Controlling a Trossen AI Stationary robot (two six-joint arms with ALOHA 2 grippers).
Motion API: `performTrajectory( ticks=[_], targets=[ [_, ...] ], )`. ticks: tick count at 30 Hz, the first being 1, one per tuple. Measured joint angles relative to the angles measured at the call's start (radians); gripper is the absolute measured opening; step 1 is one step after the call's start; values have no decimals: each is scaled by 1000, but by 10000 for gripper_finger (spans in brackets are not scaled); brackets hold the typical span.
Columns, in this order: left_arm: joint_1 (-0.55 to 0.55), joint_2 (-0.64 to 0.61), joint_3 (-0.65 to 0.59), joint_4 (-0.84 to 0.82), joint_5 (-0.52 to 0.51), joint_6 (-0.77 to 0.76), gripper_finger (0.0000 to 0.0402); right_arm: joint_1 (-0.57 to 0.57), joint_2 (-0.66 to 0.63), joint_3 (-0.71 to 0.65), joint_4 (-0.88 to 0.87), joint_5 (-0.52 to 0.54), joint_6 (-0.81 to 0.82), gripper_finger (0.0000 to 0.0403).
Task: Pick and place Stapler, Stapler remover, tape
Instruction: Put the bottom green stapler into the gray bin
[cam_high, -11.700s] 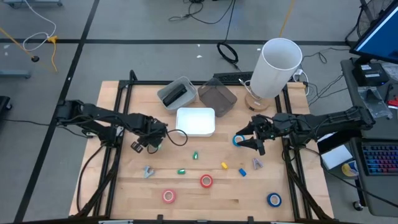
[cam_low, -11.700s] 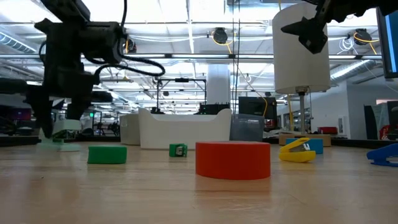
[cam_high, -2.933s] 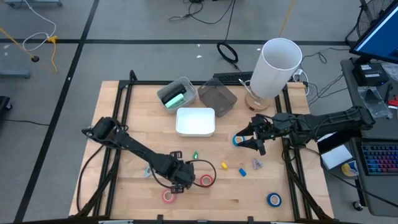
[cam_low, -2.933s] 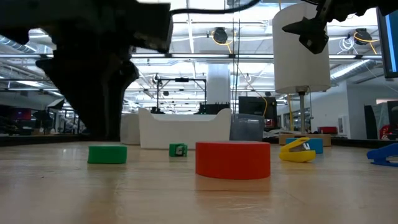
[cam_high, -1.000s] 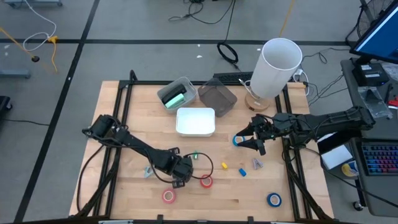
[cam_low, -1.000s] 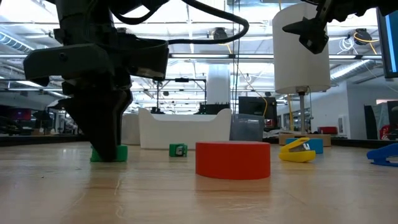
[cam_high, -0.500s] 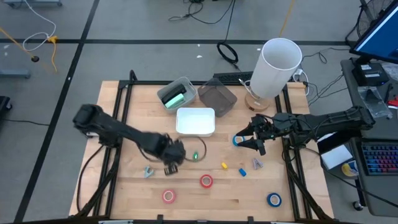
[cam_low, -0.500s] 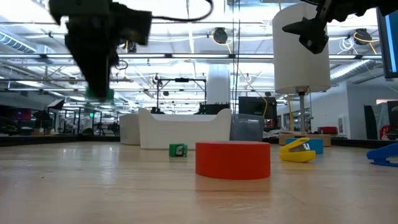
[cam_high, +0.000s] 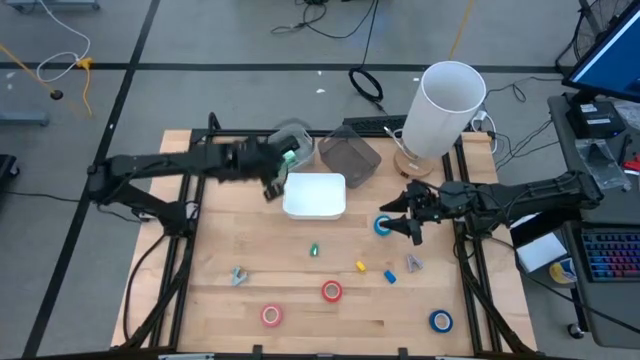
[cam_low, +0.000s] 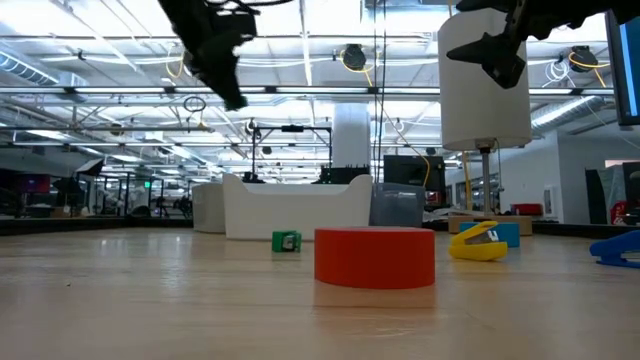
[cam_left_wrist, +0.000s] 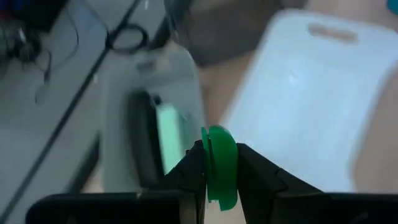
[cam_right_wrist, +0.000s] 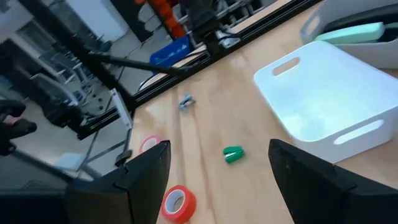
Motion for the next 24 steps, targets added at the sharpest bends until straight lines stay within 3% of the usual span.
performTrajectory(
  ticks=[7,14,24],
  targets=[
    [228,147,2,347,196,275,67,0,0,0,0,29,0,263],
    [329,345,1,526,236,256,66,0,0,0,0,28,70,263],
    [350,469,1,534,277,198,76,0,0,0,0,32,120,263]
  ],
)
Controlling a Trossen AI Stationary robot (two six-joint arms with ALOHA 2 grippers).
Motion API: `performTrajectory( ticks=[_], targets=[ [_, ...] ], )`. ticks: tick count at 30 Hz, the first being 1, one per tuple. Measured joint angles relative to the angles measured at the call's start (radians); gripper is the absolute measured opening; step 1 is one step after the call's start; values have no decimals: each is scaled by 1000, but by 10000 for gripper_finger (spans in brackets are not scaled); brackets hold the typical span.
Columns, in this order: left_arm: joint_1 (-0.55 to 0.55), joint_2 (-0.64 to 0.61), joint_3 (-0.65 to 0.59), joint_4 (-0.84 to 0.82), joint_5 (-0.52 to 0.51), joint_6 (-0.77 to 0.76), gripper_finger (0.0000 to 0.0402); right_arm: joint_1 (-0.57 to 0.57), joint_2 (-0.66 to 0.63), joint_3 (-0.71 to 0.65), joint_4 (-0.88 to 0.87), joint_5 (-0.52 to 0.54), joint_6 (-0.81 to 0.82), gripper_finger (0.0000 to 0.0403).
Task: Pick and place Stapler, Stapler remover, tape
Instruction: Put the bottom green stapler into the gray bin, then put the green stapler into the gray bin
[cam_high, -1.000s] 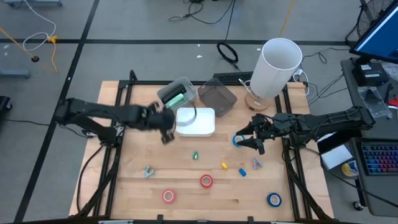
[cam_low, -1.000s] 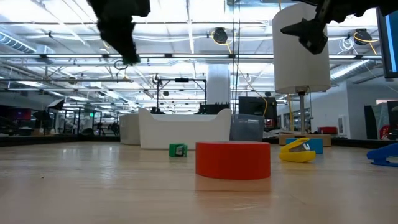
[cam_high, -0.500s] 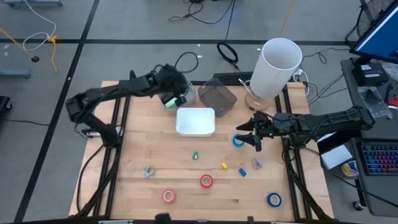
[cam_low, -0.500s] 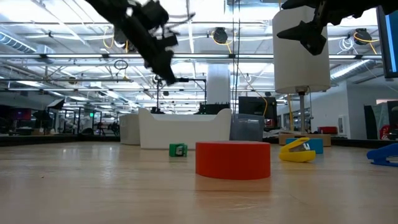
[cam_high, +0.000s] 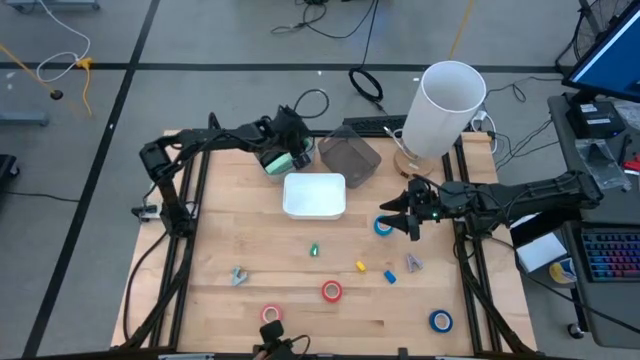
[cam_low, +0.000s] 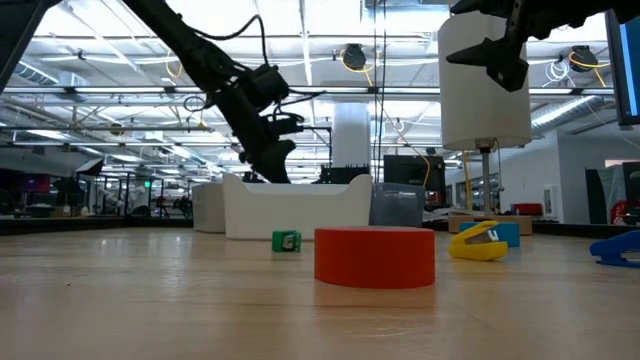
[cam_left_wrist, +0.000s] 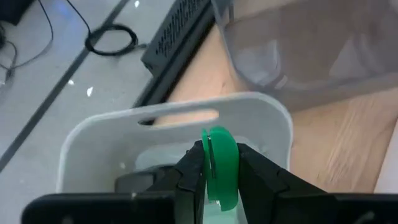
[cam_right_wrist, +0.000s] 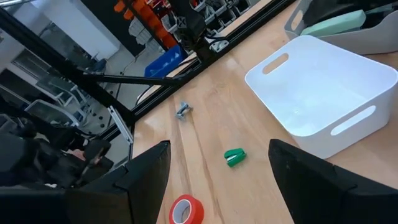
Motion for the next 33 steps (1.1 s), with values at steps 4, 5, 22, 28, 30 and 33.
performTrajectory(
  ticks=[4,5,22,28,30,33],
  targets=[
    [1,22,0,2,3,-9,73,0,0,0,0,36,0,263],
    [1,28,0,0,9,-9,70,0,0,0,0,49,0,263],
    [1,31,0,-2,9,-8,137,0,0,0,0,71,0,263],
    [1,31,0,-2,6,-8,171,0,0,0,0,70,0,263],
    [0,31,0,-1,-8,-8,180,0,0,0,0,70,0,263],
    [0,14,2,4,-23,-7,187,0,0,0,0,70,0,263]
  ],
)
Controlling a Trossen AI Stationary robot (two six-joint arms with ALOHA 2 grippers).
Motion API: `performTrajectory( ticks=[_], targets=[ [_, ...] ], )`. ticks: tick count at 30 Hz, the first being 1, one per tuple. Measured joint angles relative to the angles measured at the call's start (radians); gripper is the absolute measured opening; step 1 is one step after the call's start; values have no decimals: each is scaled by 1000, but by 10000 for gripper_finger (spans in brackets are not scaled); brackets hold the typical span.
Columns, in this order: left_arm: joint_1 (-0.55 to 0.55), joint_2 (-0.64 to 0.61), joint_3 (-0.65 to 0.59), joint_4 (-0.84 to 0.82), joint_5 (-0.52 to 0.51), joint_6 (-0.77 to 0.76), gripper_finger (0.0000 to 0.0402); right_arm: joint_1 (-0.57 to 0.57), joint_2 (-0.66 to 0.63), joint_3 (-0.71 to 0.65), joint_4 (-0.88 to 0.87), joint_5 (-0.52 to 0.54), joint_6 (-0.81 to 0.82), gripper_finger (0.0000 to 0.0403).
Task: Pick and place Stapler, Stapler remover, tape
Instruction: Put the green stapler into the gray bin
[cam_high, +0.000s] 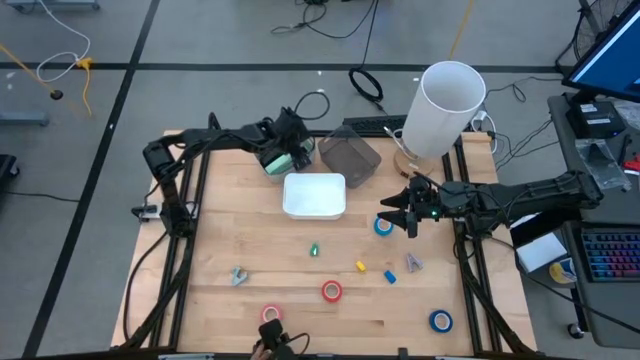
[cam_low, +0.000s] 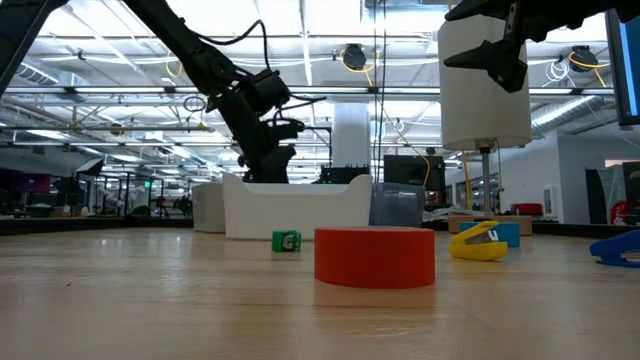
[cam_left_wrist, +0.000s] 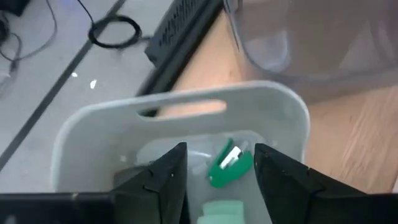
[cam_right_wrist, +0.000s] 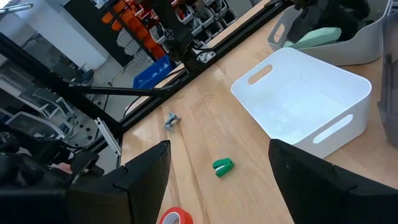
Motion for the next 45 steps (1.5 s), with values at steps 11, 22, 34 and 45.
performTrajectory(
  ticks=[11,22,34,45],
  targets=[
    [-116,-270,46,-80,21,-117,191,1,0,0,0,-1,0,263],
    [-460,-404,45,-230,11,-342,191,1,0,0,0,-1,-9,263],
    [-743,-289,46,-274,-76,-822,191,1,0,0,-5,-1,-11,263],
    [-842,-123,44,-285,-112,-1202,191,1,12,0,-1,-2,-60,263]
  ],
)
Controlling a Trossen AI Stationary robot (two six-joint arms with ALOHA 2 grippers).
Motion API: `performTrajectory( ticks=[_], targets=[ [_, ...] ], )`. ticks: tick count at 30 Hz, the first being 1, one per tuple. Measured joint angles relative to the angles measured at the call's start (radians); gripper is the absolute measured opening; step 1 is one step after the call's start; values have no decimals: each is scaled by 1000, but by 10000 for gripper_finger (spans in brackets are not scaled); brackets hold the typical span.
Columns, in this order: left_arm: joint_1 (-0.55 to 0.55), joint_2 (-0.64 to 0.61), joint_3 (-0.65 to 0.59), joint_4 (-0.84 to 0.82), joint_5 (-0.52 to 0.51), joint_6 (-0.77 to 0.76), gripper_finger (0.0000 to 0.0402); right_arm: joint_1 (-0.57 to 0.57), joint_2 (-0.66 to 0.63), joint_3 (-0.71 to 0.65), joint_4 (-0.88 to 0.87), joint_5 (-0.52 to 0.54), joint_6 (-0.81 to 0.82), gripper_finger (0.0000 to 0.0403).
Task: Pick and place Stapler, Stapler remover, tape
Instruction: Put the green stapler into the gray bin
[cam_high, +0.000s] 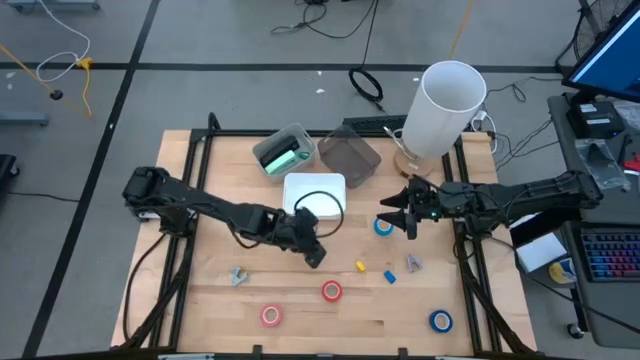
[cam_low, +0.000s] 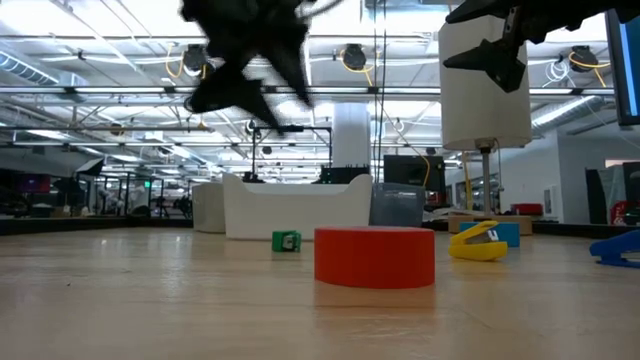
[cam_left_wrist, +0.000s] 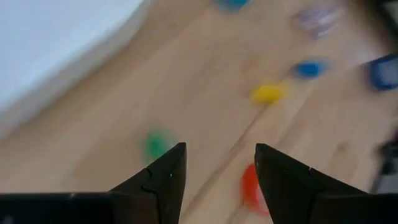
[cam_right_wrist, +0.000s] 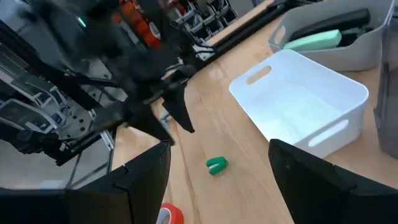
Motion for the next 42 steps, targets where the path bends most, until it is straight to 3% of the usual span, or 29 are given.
performTrajectory(
  ticks=[10,19,42],
  targets=[
    [1,138,-1,-13,20,-222,191,1,12,0,-6,-1,0,263],
    [15,212,1,-6,19,-279,191,1,17,0,-5,0,0,263],
    [40,258,1,43,36,-298,191,1,21,0,-2,2,-4,263]
  ],
)
